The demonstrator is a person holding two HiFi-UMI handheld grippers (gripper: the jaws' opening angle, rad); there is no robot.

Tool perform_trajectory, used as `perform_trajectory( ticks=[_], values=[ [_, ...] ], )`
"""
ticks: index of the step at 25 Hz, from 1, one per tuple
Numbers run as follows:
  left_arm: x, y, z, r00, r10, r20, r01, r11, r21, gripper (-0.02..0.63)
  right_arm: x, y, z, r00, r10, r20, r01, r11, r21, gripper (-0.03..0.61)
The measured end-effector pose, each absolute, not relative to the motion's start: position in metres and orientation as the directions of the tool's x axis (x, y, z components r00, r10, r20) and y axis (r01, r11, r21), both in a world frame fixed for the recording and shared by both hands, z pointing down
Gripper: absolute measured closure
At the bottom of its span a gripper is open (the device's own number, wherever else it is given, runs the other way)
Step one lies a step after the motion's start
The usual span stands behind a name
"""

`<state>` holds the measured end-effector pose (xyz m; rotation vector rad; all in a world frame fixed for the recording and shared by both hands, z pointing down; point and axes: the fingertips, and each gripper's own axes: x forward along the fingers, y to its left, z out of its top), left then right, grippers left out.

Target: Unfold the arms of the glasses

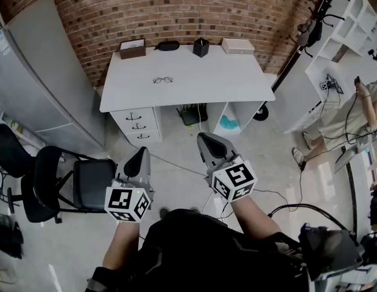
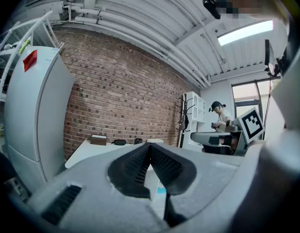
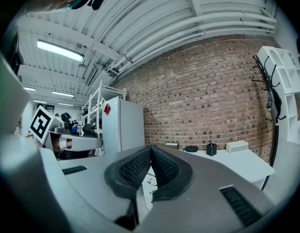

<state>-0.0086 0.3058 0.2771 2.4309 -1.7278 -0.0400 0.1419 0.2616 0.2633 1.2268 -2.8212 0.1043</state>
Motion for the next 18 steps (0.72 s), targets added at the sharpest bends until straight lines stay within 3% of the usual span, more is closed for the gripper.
perform_trajectory(
  ticks=[18],
  values=[
    [-0.013, 0.296, 0.282, 0.343, -0.936, 0.084, -0.928, -0.323, 0.185, 0.604, 0.128, 0.255, 0.268, -0.695, -0.709, 0.119, -0.717, 0.695, -0.049, 0.569]
  ],
)
